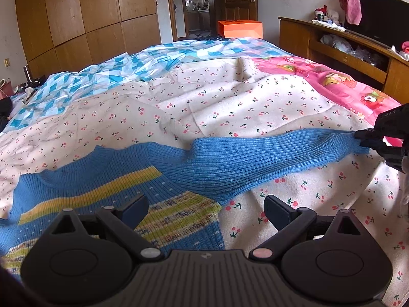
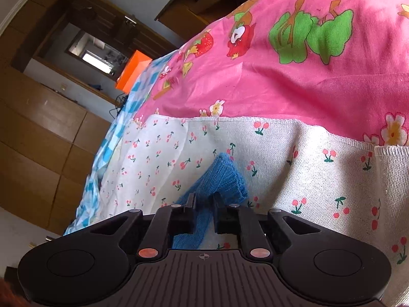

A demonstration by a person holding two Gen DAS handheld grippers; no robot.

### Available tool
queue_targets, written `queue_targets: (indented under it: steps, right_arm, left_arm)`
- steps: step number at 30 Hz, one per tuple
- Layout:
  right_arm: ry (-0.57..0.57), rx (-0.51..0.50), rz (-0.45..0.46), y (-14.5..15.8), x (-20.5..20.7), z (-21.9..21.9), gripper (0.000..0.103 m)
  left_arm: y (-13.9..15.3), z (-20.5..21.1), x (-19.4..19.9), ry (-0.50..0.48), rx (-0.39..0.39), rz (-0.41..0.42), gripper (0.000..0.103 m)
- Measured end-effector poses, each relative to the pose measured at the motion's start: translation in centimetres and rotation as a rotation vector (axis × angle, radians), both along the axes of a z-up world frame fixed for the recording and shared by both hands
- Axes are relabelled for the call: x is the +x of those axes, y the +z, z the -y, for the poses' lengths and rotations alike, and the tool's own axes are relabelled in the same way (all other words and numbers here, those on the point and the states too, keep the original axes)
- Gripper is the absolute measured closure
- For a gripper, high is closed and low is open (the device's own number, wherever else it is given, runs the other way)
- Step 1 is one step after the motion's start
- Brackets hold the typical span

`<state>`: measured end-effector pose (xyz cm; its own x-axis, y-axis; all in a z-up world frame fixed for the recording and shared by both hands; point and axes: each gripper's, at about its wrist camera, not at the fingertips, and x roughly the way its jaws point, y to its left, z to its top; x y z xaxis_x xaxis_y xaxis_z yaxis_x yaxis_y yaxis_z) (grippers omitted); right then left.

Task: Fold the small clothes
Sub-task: 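Grasp the sleeve cuff with the right gripper and lift it, then carry the held sleeve across the sweater body with the right gripper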

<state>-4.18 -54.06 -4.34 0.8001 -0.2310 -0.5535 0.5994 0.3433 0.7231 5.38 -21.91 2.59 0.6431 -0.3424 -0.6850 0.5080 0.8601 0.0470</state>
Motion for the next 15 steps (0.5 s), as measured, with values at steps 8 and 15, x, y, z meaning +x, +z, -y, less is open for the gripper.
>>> queue_targets:
  steps: [8,15]
  right_arm:
    - [0.117,-0.181,0.076,6.2,1.6,-3.3,0.095]
    - [0.415,-0.328,0.143,12.0,8.2,-13.1,0.095]
  left_arm:
    - [0.8,-4.4,-0.1,0.051,-0.036,0.011,0.002]
    - [0.8,-12.8,-0.2,0.192,-0.058,0.030,0.002]
